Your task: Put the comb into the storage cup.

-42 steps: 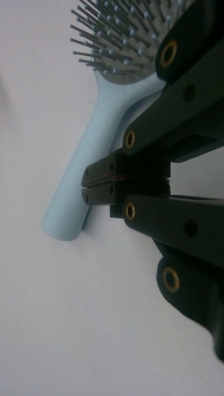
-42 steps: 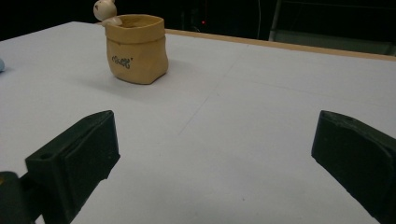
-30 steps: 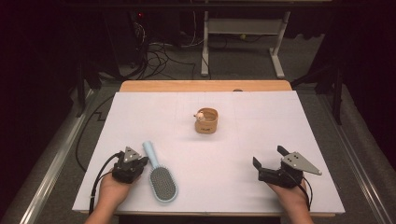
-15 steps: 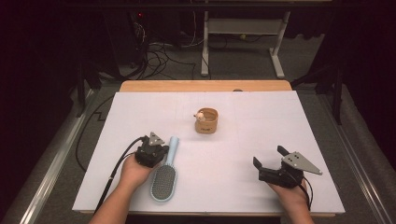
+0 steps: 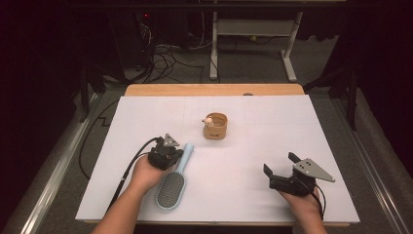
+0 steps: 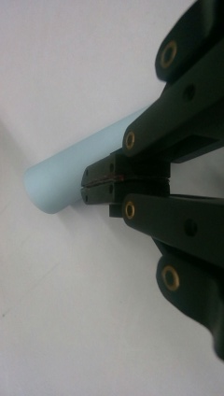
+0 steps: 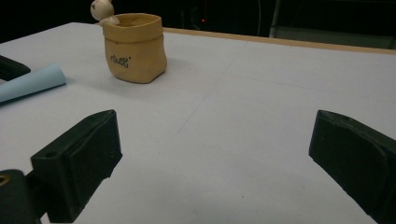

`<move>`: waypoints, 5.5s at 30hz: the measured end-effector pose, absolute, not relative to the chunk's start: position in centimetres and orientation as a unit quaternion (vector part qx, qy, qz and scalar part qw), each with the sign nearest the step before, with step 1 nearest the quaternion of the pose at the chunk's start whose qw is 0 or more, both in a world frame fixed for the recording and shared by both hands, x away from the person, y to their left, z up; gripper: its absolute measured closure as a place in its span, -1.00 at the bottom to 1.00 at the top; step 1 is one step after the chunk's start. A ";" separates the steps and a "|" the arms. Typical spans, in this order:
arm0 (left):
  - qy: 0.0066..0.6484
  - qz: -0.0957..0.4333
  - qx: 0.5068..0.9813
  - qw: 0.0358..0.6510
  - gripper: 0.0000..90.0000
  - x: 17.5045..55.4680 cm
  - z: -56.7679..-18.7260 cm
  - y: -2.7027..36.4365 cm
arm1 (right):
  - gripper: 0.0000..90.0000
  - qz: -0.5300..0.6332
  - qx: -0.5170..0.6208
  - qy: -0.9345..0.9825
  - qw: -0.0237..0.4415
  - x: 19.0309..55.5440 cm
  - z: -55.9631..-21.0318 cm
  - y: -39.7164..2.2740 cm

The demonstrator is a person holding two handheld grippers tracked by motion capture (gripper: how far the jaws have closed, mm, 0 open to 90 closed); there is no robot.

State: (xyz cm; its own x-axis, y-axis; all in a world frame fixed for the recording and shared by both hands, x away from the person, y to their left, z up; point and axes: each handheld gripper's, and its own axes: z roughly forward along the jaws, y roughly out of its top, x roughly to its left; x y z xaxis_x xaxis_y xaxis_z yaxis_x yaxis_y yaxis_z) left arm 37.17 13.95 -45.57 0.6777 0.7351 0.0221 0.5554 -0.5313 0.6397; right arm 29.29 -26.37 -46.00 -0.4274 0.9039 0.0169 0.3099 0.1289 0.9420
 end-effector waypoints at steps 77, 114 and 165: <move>0.420 0.216 0.745 0.471 -0.81 29.2 -46.0 24.8 | -0.92 0.495 0.443 0.683 0.303 29.2 -45.9 -26.4; 0.405 0.149 0.834 0.344 -0.99 28.2 -43.9 21.7 | -0.92 0.482 0.423 0.698 0.320 28.7 -45.7 -26.9; 0.415 0.084 0.873 0.242 -0.96 28.1 -45.7 14.9 | -0.92 0.479 0.417 0.701 0.326 28.7 -45.7 -26.8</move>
State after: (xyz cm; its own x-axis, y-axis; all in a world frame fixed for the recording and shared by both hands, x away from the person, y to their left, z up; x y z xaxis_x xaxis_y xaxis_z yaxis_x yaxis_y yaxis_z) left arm 28.14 14.86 -45.65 0.6414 0.7652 -0.0550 0.6842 -0.5381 0.4922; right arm 28.70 -26.80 -45.71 -0.4407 0.8959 -0.0566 0.2719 0.1933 0.9427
